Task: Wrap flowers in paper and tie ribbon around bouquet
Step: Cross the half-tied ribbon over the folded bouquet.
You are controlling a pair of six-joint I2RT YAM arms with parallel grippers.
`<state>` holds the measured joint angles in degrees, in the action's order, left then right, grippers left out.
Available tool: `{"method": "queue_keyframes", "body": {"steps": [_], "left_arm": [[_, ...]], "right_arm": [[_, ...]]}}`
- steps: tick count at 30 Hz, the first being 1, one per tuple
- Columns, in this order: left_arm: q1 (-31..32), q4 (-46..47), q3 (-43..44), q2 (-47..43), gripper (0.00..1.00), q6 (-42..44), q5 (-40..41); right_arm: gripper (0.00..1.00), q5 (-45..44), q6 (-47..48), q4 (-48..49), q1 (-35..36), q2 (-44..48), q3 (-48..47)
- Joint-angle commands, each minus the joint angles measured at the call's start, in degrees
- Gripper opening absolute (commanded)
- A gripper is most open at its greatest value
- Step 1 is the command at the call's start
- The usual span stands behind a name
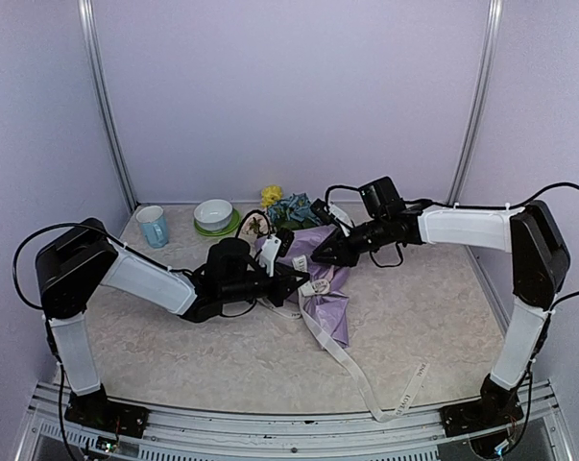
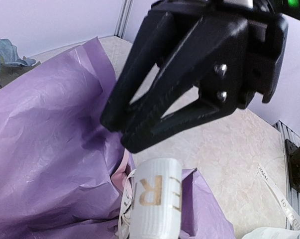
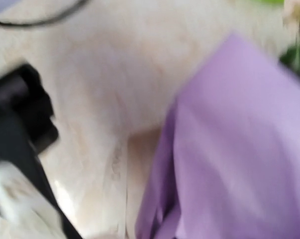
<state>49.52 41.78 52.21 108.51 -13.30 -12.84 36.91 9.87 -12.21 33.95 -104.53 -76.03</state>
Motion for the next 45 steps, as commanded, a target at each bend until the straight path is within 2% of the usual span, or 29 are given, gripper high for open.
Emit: {"method": "queue_keyframes", "body": {"steps": [1,13,15,19,20,32,45], "left_arm": [[-0.39,2.87,-0.33,1.25,0.0,-1.57,-0.13],[-0.47,2.2,-2.13,0.69,0.0,-1.45,-0.15],[-0.56,2.41,-2.51,0.34,0.0,-1.44,-0.07],[-0.78,2.35,-2.92,0.18,0.0,-1.51,-0.32],[-0.82,2.34,-3.0,0.08,0.0,-1.5,-0.2],[-1.34,2.25,-2.85,-0.77,0.0,-1.38,-0.3],[-1.83,4.38,-4.22,0.67,0.0,-3.11,0.76]], "right_arm": [[0.18,-2.67,-3.59,-4.31,0.53,-1.65,3.18],[0.28,-12.02,2.17,-10.18,3.18,-7.85,-0.86],[0.24,-12.96,2.66,-10.51,3.5,-8.24,-1.13],[0.02,-10.65,2.6,-10.33,3.66,-7.6,-0.91],[0.0,-9.54,2.47,-10.11,3.66,-7.04,-0.66],[0.0,-2.47,0.75,-9.46,3.57,-1.02,1.23],[0.0,0.01,-1.43,-7.23,2.04,3.52,6.48]]}}
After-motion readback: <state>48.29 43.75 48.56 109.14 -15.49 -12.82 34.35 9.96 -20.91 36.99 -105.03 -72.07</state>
